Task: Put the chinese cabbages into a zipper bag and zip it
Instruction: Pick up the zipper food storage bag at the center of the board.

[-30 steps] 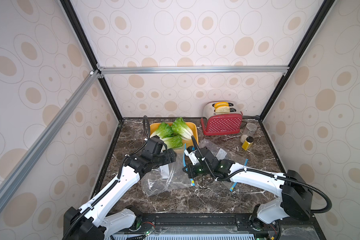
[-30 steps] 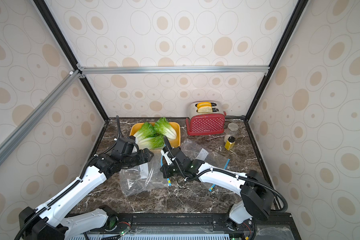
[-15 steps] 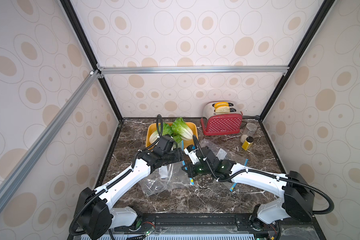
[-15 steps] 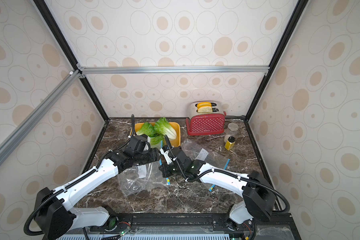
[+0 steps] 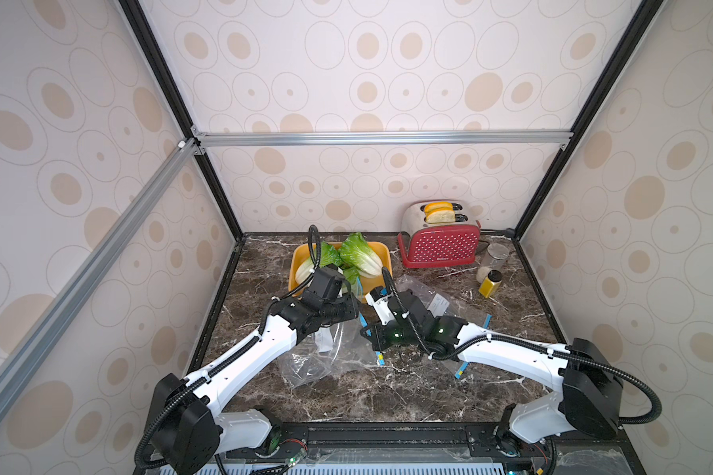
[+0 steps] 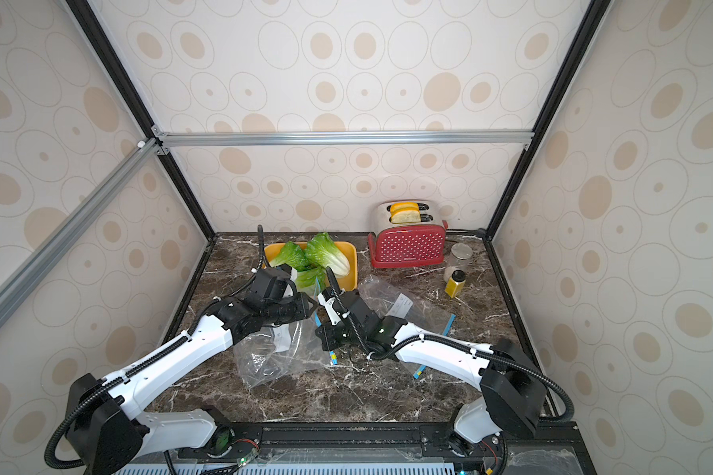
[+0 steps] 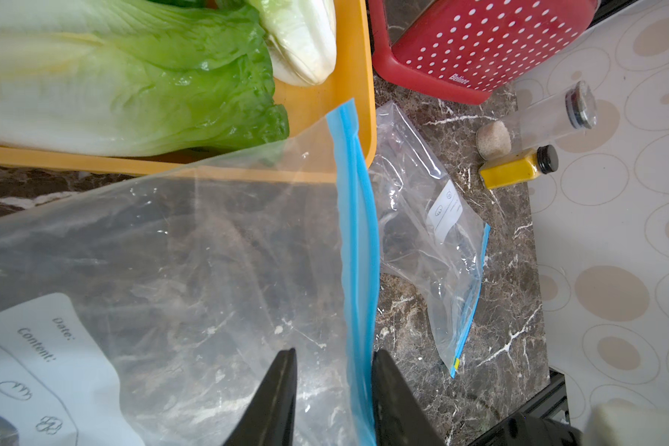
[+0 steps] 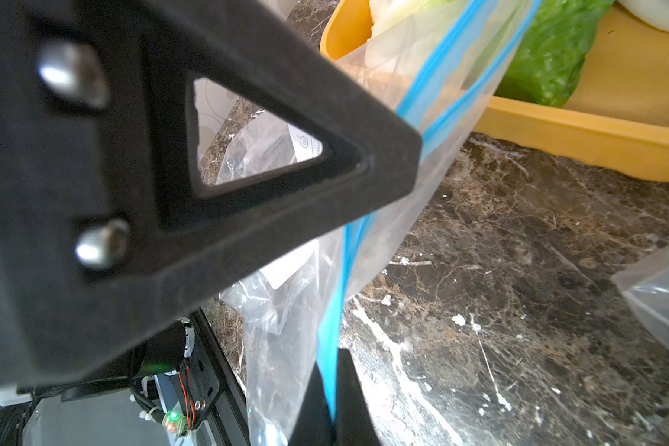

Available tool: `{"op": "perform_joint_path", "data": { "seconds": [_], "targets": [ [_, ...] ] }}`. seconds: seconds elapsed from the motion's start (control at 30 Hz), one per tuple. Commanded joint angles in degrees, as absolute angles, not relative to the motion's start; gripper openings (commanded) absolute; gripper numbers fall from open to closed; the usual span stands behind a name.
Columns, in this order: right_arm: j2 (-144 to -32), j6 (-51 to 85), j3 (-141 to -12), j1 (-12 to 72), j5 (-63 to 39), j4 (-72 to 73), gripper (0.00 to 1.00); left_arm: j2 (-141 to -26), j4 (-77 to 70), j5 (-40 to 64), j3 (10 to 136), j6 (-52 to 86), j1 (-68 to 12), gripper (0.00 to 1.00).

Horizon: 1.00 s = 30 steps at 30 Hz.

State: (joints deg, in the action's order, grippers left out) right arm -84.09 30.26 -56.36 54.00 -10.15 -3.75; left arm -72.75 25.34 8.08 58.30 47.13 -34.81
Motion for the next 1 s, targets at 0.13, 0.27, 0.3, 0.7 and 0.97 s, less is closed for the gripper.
{"op": "perform_joint_path", "data": {
  "seconds": [0.13, 0.27, 0.3, 0.7, 0.97],
  "targets": [
    [-84.06, 30.75, -56.67, 54.49, -8.58, -4.13, 0.02, -73.92, 26.58, 6.94, 58.53, 46.81, -35.08, 0.2],
    [-83.98, 30.67, -56.35, 54.46, -8.09, -4.35, 0.02, -73.36, 26.51, 7.18, 58.75, 46.66, -35.07, 0.16],
    [-83.98, 30.7, -56.21, 54.49, -8.17, -4.22, 0.02, -73.15, 26.3, 7.13, 58.59, 46.54, -35.14, 0.15],
    [-83.47, 31.6, -55.84, 54.49, -9.29, -2.98, 0.09, -71.82, 25.14, 5.8, 58.27, 46.3, -35.07, 0.0],
    [-76.62, 32.51, -57.72, 52.95, -10.85, -8.8, 0.43, -70.1, 27.45, 5.72, 59.88, 39.61, -34.99, 0.0]
  ]
}}
